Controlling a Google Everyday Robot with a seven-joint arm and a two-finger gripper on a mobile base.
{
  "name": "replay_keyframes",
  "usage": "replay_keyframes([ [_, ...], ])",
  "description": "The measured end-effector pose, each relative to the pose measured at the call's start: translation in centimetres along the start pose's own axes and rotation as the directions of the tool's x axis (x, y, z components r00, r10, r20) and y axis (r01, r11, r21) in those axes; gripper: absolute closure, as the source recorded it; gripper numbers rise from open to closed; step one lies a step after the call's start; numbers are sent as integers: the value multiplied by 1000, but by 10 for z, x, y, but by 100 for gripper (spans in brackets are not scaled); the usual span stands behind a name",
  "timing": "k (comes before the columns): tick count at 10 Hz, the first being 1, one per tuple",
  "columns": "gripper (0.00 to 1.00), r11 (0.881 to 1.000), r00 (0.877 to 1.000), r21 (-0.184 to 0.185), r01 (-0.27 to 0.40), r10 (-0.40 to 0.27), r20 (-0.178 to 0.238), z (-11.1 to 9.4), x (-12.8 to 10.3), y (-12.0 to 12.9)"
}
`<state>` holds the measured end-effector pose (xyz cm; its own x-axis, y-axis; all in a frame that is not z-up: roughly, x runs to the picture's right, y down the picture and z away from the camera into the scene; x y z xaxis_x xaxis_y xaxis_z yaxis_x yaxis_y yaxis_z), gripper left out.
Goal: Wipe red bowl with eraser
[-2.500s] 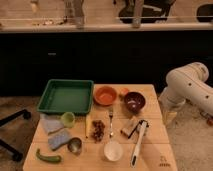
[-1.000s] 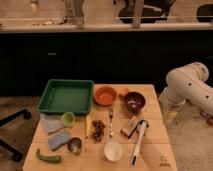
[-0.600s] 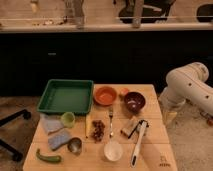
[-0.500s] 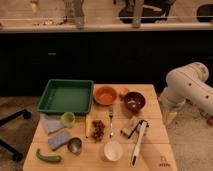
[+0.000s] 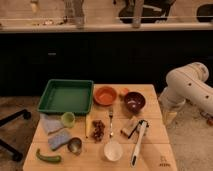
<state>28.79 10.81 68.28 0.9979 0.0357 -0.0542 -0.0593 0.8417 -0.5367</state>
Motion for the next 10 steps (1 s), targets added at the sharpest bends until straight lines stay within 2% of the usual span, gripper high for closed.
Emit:
replay_keyframes([
  [1,20,1000,1000,1,8,-8,2,0,0,0],
  [3,20,994,994,-8,107,-107,10,4,-11,7],
  [4,20,979,979,-14,205,-204,20,6,-26,10],
  [5,20,968,968,-19,249,-248,28,7,-34,13],
  [7,20,954,954,-24,299,-298,35,10,-39,17],
  [10,20,914,914,-44,404,-401,61,18,-57,25],
])
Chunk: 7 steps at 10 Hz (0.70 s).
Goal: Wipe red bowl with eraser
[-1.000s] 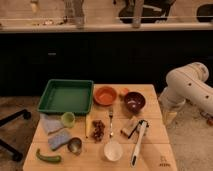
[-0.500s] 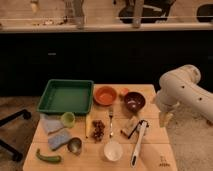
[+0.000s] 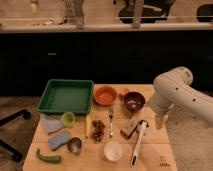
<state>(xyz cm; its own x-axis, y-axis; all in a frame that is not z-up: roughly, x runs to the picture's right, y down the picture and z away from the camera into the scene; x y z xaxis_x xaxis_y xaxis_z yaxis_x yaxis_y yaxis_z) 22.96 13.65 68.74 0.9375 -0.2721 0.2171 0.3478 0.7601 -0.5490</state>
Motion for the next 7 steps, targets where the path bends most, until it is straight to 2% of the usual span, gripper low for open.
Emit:
replay_keyframes([
  [3,20,992,992,-40,123,-122,17,19,-24,0],
  [7,20,964,969,-92,248,-245,37,44,-55,-6],
])
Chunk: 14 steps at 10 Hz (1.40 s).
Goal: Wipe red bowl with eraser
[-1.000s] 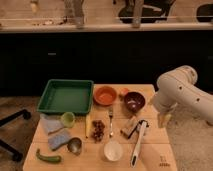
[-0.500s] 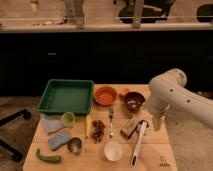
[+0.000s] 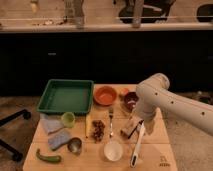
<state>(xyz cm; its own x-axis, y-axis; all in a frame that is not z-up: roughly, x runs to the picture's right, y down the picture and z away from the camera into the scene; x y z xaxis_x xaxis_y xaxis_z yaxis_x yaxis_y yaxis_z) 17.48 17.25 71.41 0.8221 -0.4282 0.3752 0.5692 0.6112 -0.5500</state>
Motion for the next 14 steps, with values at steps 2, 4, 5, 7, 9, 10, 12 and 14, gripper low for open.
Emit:
replay_keyframes([
  [2,20,998,999,-23,51,-51,-3,11,-13,-10],
  [4,20,997,997,-31,76,-76,2,17,-25,-22],
  [5,20,996,996,-37,85,-85,3,22,-29,-27],
  [7,20,994,996,-51,94,-94,8,31,-36,-35],
  [9,20,996,997,-56,76,-76,6,38,-34,-38],
  [10,20,997,998,-53,64,-64,0,40,-32,-39],
  [12,20,1000,1000,-18,12,-12,-5,44,-22,-41],
  [14,20,1000,1000,2,-26,26,0,46,-14,-42],
])
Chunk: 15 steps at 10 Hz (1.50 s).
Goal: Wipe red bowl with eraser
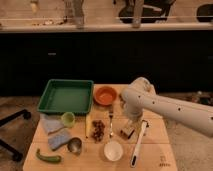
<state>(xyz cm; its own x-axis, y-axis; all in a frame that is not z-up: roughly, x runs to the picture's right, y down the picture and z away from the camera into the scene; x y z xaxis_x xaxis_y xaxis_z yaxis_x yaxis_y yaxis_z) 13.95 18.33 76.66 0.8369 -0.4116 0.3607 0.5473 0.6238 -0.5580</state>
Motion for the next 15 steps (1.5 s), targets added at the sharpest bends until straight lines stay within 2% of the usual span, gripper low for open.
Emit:
replay_keyframes([
  [2,20,1000,1000,6,-29,29,7,7,4,-2],
  [5,20,999,999,-14,-41,42,21,27,0,3],
  [11,20,999,999,-15,-42,42,22,27,0,4],
  [13,20,999,999,-41,-10,11,31,36,-4,1],
  [15,20,997,998,-69,35,-31,50,55,-11,-4],
])
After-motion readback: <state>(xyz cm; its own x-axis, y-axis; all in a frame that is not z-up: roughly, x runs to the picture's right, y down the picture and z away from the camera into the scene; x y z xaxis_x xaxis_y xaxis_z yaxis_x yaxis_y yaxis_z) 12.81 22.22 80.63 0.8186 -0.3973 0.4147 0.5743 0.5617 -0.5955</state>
